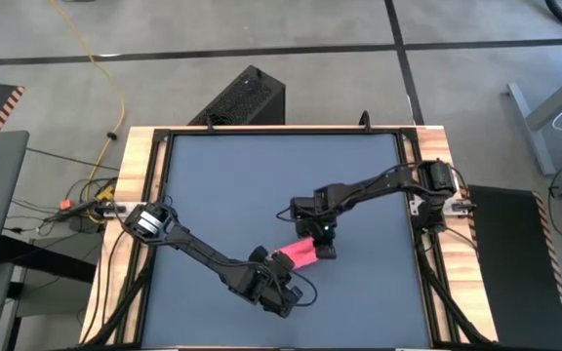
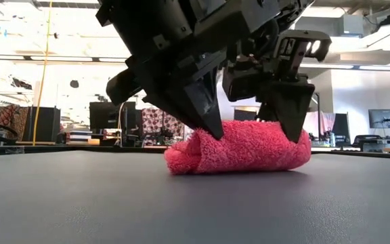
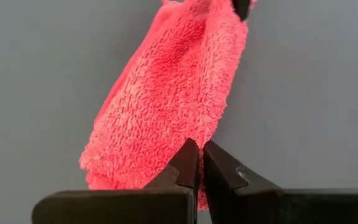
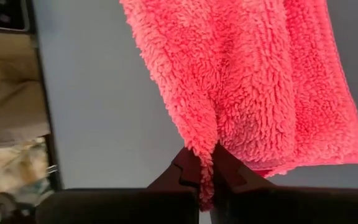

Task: Roll towel
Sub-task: Roll the pink towel

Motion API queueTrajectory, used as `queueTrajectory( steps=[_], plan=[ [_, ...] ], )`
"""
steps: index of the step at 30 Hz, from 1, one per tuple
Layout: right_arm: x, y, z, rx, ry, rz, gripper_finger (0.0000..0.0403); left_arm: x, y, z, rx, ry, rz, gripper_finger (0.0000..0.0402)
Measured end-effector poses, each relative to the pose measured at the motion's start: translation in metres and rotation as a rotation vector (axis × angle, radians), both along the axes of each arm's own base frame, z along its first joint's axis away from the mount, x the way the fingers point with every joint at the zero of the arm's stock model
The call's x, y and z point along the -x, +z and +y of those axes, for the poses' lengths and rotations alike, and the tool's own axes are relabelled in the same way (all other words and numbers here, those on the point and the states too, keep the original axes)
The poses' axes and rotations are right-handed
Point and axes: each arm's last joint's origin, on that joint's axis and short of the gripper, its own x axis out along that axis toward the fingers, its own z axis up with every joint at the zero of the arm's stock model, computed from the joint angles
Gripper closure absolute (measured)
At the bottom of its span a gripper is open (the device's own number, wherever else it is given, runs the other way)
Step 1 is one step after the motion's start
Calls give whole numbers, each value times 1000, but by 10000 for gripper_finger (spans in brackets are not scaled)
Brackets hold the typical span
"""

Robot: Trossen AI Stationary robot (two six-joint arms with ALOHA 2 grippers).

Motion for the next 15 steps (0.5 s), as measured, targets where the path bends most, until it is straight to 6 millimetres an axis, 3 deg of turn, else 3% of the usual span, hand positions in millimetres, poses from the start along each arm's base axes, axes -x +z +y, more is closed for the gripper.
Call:
queueTrajectory(
  steps=[15],
  plan=[
    [1, 1, -3, -90, -22, 29, 376, 3, -1, 3, 111, 184, -57, 401]
  ],
)
